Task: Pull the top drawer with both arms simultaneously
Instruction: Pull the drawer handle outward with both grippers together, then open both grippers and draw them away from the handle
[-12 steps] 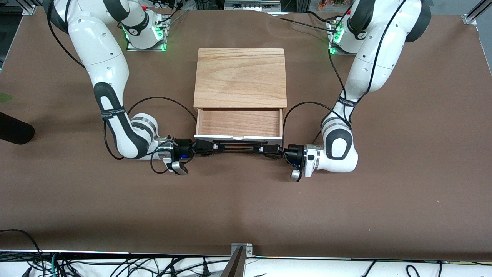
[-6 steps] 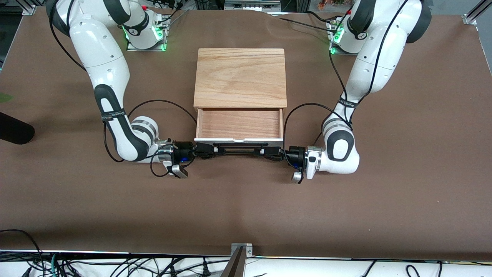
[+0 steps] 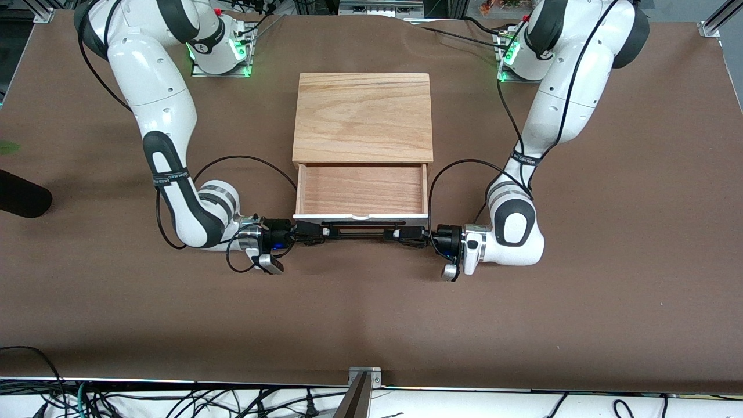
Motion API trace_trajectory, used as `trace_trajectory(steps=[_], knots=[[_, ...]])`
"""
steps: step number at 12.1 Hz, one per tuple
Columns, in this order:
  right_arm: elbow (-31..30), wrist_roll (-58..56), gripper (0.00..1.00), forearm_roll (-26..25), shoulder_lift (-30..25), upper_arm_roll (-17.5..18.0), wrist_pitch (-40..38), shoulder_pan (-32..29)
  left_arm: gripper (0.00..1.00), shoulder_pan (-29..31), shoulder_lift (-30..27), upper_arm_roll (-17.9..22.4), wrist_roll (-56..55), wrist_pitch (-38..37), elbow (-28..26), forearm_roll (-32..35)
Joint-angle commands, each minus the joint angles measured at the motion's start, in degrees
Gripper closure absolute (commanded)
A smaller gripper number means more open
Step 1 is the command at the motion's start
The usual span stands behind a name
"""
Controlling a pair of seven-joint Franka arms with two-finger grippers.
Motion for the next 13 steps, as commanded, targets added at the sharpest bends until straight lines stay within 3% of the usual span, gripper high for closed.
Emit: trace_trajectory(steps=[1,2,3,4,6,7,10,11,13], knots=[[5.88,0.65,0.84,0.68,3.94,-0.35,1.94,-2.01,0.00,0.00,-0.74,-0.17,-0.84,-1.48,0.62,0.19],[5.97,0.65,0.83,0.68,4.03,-0.35,1.94,-2.01,0.00,0.01,-0.83,-0.17,-0.84,-1.48,0.62,0.54],[5.97,0.65,0.65,0.68,3.94,-0.35,1.94,-2.01,0.00,0.09,-0.92,-0.08,-1.19,-1.48,0.62,1.06],[5.89,0.65,0.37,0.68,3.94,-0.35,1.94,-1.92,0.00,0.27,-1.01,0.01,-1.54,-1.57,0.62,1.07],[5.88,0.65,0.04,0.77,3.94,-0.35,2.02,-1.92,0.00,0.27,-1.27,0.62,-1.54,-1.57,0.62,1.85],[5.88,0.56,0.00,0.77,3.86,-0.35,2.29,-1.83,0.00,0.27,-1.53,1.06,-1.80,-1.57,0.88,4.47],[5.80,1.52,0.00,0.15,2.63,-0.53,4.39,-1.83,0.00,0.27,-3.55,4.74,-8.01,-1.83,4.83,13.25],[5.80,4.84,0.00,-1.07,1.67,-2.27,4.49,-1.57,0.00,0.36,-3.99,5.19,-10.83,-1.83,6.84,17.38],[5.88,13.53,0.00,-9.90,-1.66,-5.26,4.49,-1.22,0.00,0.71,-6.71,5.98,-15.84,-1.83,8.44,25.72]])
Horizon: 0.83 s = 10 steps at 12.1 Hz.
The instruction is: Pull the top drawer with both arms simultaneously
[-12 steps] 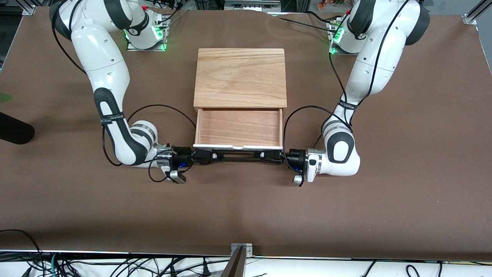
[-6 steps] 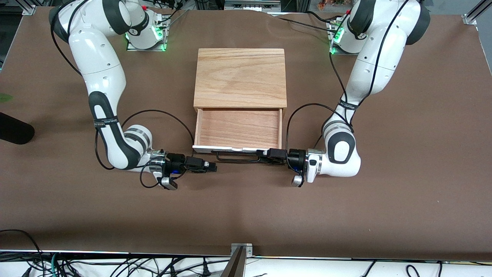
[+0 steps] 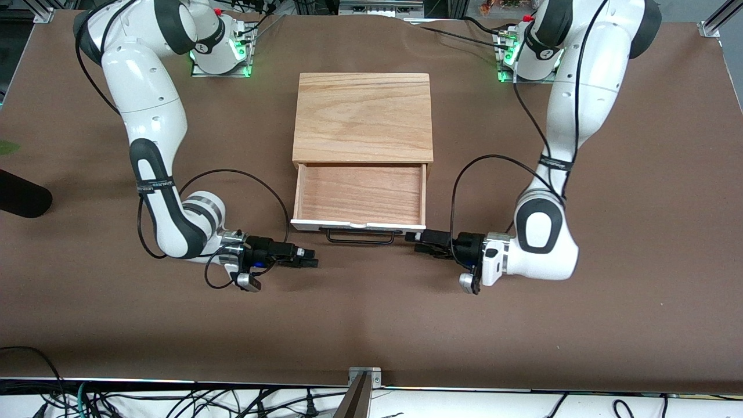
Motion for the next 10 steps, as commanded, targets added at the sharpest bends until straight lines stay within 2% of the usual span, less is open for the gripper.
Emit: trace_trajectory(steps=[1,3,5,7,10], knots=[[-0.23,10.28,0.00,-11.06,-5.43,-3.50,0.49,0.16,0.00,0.38,-4.13,1.02,-5.59,-0.64,1.01,11.11],[-0.23,19.14,0.00,-21.17,-9.56,-6.83,-0.22,0.06,0.00,2.13,-8.86,1.11,-6.56,-2.64,0.23,21.21],[-0.14,29.59,0.00,-33.20,-13.08,-7.29,-0.22,0.06,0.00,4.24,-13.17,1.29,-10.93,-11.50,0.66,29.92],[-0.06,35.78,0.00,-41.75,-15.46,-7.29,-0.22,0.06,0.00,4.60,-18.36,1.20,-15.51,-15.56,0.40,41.42],[-0.14,43.76,0.00,-55.71,-20.12,-9.22,-2.23,0.24,0.00,3.90,-25.31,0.59,-17.38,-18.12,0.22,58.13]])
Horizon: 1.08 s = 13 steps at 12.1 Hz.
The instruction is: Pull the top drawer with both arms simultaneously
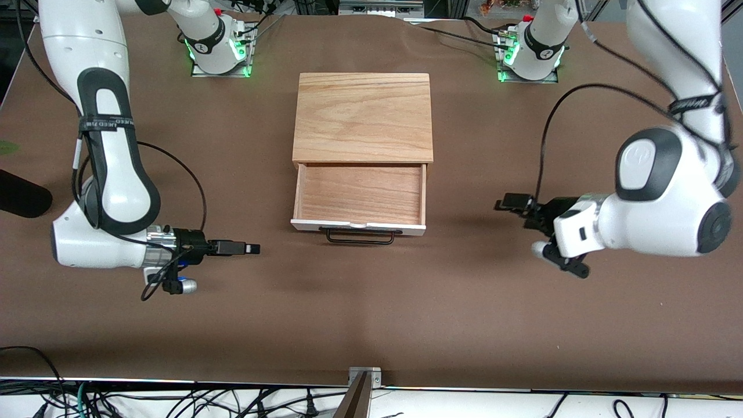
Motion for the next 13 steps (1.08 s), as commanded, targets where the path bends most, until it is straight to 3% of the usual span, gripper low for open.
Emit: trace_trajectory(steps=[1,3,4,6,8,9,13], knots=[[-1.73,6.87,0.00,-11.21,-5.12,-1.02,-2.78,0.18,0.00,-1.38,-7.42,-0.07,-1.10,-0.65,-3.25,11.02],[-3.30,8.72,0.00,-20.00,-9.94,-1.02,-5.07,0.09,0.00,-1.12,-14.09,-0.33,-1.36,0.48,-10.08,20.42],[-4.96,8.82,0.00,-25.18,-12.58,-0.50,-5.25,0.01,0.00,-0.08,-17.43,-2.59,-1.54,3.71,-13.34,24.82],[-8.22,8.39,0.00,-32.14,-18.30,0.47,-4.91,-0.43,0.00,5.54,-23.32,-7.43,-2.33,9.70,-19.85,27.32],[-8.50,7.94,0.00,-44.16,-21.91,2.83,-5.34,-0.87,0.00,6.17,-28.07,-7.53,-14.56,13.83,-26.25,27.23],[-8.50,7.94,0.00,-46.65,-23.93,3.28,-6.13,-1.57,0.00,6.18,-30.62,-7.53,-18.90,15.42,-29.69,26.71],[-8.67,7.94,0.00,-46.77,-32.46,3.37,-11.04,-6.23,0.00,7.14,-33.72,-7.54,-11.84,15.00,-33.59,23.54]])
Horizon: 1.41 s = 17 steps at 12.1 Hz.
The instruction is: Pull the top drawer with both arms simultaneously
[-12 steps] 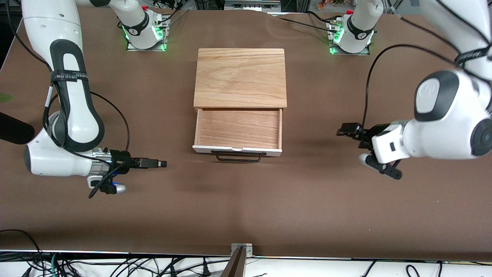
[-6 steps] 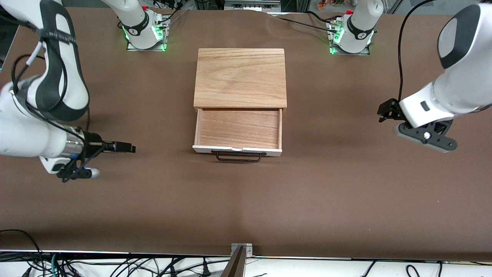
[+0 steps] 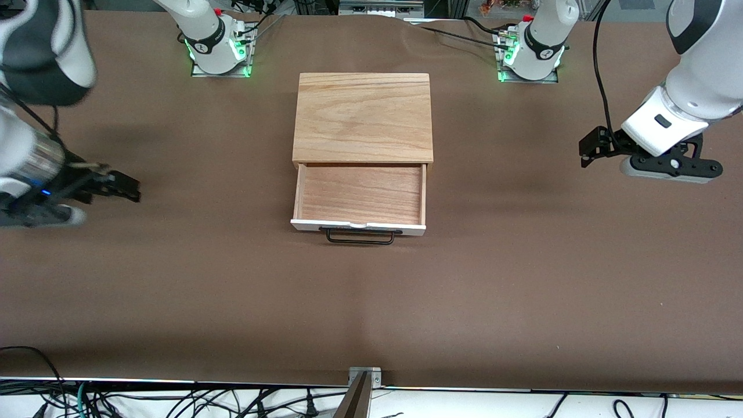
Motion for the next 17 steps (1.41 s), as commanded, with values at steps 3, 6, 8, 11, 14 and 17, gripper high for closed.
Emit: trace_trajectory(steps=[3,6,8,11,14,17], knots=[[-3.22,2.93,0.00,-0.66,-8.76,2.38,-9.66,-2.56,0.00,1.12,-2.06,-0.54,2.78,-1.17,-1.19,-1.45],[-5.85,8.58,0.00,-0.49,-10.09,3.80,-9.78,-4.23,0.00,1.30,-2.06,-0.28,3.31,-1.52,-1.18,-1.36],[-4.98,3.67,0.00,-0.40,-8.43,3.80,-8.81,-4.58,0.00,2.00,-1.97,-0.28,3.31,-1.52,-1.27,-1.36],[-1.73,3.39,0.00,-0.49,-6.66,3.45,-9.77,-4.76,0.00,2.09,-1.27,-0.28,3.40,-1.52,-1.18,-1.36],[-1.81,3.39,0.00,-0.58,-6.57,3.36,-9.69,-4.76,0.00,2.09,-1.27,-0.28,3.40,-1.44,-1.18,-1.28],[-1.72,3.39,0.00,-0.49,-6.57,3.27,-9.69,-4.76,0.00,2.09,-1.27,-0.28,3.31,-1.52,-1.18,-1.28]])
